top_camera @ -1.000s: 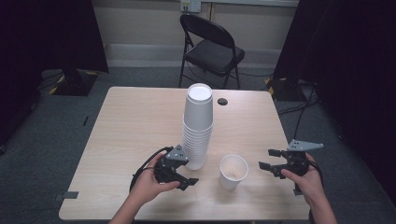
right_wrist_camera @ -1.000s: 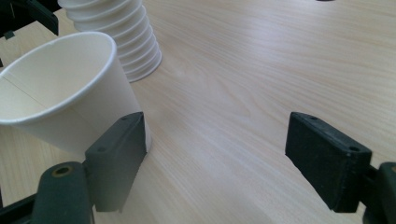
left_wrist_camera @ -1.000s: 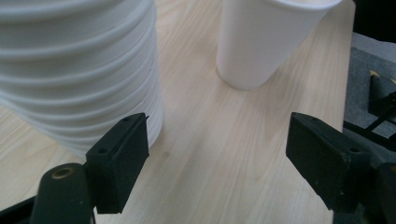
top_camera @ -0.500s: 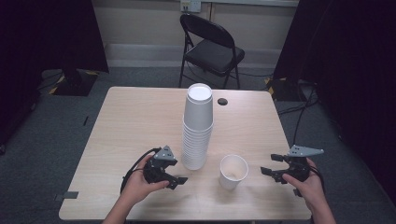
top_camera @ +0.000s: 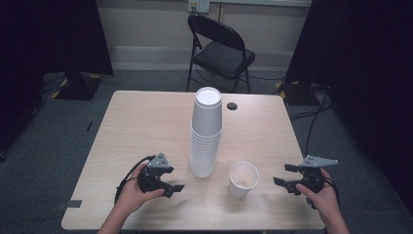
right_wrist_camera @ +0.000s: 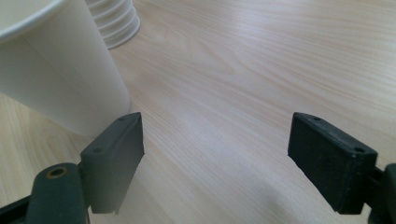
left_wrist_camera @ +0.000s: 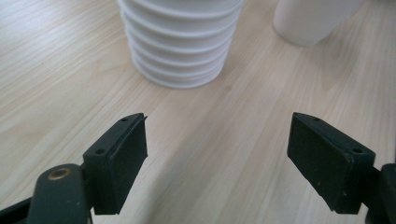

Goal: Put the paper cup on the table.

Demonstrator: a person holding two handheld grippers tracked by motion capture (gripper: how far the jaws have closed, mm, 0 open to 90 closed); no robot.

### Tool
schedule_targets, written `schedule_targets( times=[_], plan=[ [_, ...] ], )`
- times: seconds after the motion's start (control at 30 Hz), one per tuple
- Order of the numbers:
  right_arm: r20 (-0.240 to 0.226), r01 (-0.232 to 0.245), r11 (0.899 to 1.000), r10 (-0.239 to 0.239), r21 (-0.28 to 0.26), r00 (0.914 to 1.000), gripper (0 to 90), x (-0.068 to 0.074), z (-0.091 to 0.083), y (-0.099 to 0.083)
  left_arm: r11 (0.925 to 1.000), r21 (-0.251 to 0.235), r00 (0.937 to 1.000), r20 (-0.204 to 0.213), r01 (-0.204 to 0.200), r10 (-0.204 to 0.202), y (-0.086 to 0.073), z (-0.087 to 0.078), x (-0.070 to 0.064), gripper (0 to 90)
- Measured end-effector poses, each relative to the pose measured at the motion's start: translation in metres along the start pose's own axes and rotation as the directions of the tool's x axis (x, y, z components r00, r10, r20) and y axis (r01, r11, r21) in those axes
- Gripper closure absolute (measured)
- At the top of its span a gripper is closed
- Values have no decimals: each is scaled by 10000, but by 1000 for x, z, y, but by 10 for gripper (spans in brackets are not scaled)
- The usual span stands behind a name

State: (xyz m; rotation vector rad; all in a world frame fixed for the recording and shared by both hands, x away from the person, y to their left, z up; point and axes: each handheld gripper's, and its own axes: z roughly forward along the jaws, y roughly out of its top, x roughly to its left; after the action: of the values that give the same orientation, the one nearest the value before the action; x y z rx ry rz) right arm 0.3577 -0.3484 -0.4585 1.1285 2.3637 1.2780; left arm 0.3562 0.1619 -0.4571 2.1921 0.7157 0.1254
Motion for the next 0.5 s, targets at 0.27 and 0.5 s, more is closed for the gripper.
schedule_targets(
  times=[0.27, 0.5],
  plan=[
    [618, 276, 9978, -313, 598, 9976, 169, -1, 1, -10, 9996, 14, 9986, -438, 299, -298, -22, -8, 15, 196],
    [956, 784, 9909, -890, 1097, 9914, 150, 2, 4, -19, 9980, 500, 9943, -1013, 397, -345, -38, -15, 27, 176]
  ],
)
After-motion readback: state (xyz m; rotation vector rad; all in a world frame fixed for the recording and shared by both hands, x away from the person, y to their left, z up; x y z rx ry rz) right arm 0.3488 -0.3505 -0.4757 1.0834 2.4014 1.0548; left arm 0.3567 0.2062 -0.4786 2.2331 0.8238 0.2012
